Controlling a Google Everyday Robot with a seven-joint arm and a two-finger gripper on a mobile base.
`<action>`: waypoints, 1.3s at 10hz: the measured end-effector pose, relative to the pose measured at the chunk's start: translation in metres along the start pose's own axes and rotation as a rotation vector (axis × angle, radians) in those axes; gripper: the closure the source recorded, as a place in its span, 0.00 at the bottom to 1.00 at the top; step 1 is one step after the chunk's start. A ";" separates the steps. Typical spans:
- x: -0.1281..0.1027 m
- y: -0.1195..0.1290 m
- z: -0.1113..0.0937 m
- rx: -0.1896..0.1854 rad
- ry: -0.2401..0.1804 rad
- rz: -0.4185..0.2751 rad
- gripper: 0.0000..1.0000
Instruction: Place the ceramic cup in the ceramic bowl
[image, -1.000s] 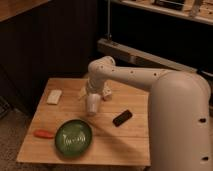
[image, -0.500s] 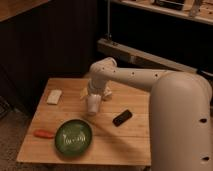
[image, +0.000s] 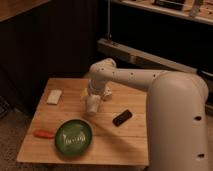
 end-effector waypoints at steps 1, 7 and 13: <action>0.001 -0.002 0.005 -0.005 -0.005 -0.006 0.20; 0.007 -0.005 0.029 -0.004 -0.025 -0.022 0.20; 0.017 -0.007 0.049 0.013 -0.036 -0.014 0.20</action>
